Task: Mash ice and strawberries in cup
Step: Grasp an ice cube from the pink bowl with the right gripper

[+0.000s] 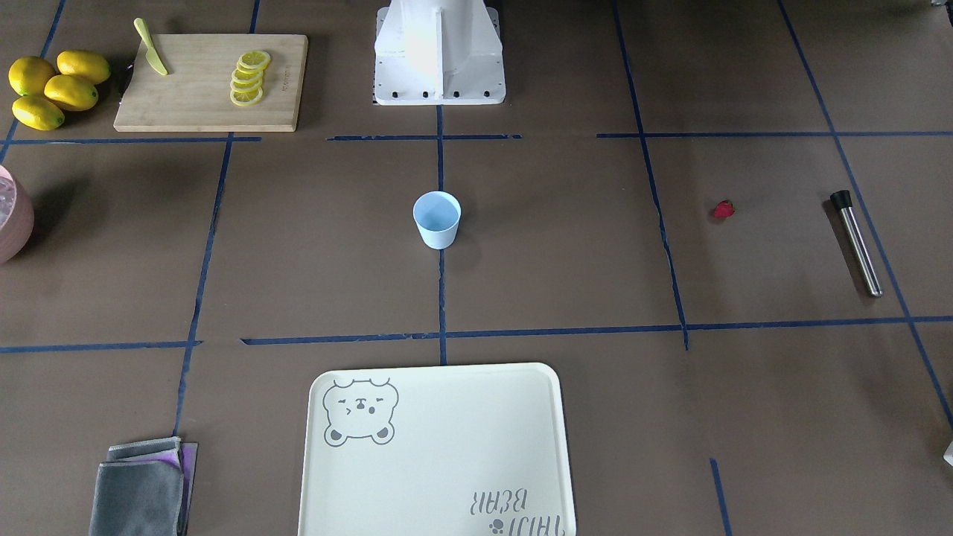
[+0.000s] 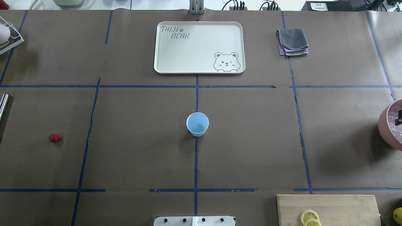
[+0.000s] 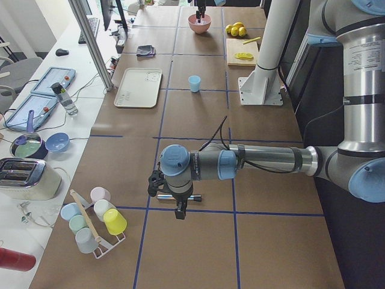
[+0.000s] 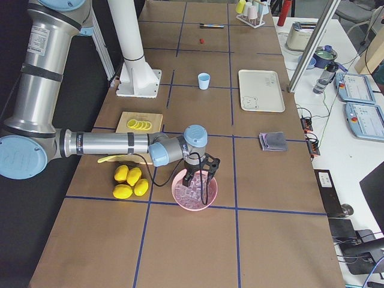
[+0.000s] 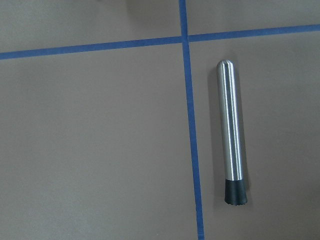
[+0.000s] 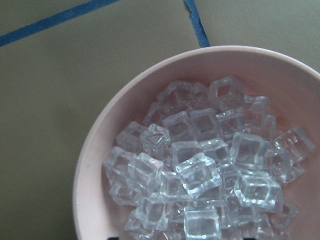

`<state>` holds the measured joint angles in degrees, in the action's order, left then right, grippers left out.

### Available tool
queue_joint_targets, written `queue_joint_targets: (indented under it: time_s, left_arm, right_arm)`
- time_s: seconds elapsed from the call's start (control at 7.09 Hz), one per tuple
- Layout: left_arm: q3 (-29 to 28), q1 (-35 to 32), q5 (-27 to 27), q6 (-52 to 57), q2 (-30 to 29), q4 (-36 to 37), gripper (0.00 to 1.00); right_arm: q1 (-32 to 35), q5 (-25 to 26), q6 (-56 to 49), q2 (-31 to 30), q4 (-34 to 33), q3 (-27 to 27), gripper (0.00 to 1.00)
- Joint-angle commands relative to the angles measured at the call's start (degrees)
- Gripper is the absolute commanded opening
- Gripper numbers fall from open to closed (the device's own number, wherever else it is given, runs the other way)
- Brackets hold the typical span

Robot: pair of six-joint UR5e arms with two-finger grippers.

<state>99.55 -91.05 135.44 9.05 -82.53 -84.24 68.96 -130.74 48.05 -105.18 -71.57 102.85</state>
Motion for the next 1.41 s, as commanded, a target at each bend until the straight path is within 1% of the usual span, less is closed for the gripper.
queue_joint_targets:
  time_s: [0.0,0.56,0.99,1.13,1.27]
  left_arm:
    - [0.11,0.00,0.00,0.00,0.00,-0.05,1.00]
    - [0.20,0.00,0.00,0.00,0.18,-0.40,1.00]
    - [0.20,0.00,0.00,0.00,0.18,-0.40,1.00]
    - [0.29,0.00,0.00,0.00,0.18,-0.40,1.00]
    - [0.29,0.00,0.00,0.00,0.18,-0.40,1.00]
  right_arm:
    - [-0.14,0.75,0.20,0.06,0.03,-0.98,0.85]
    - [-0.76,1.02,0.29,0.15,0.03,-1.42,0.82]
    - [-2.69,3.56,1.78,0.59,-0.06,-1.51,0.81]
    - [-2.69,3.65,1.87,0.59,-0.06,-1.59,0.75]
    - [-2.69,3.74,1.87,0.50,0.03,-1.68,0.65]
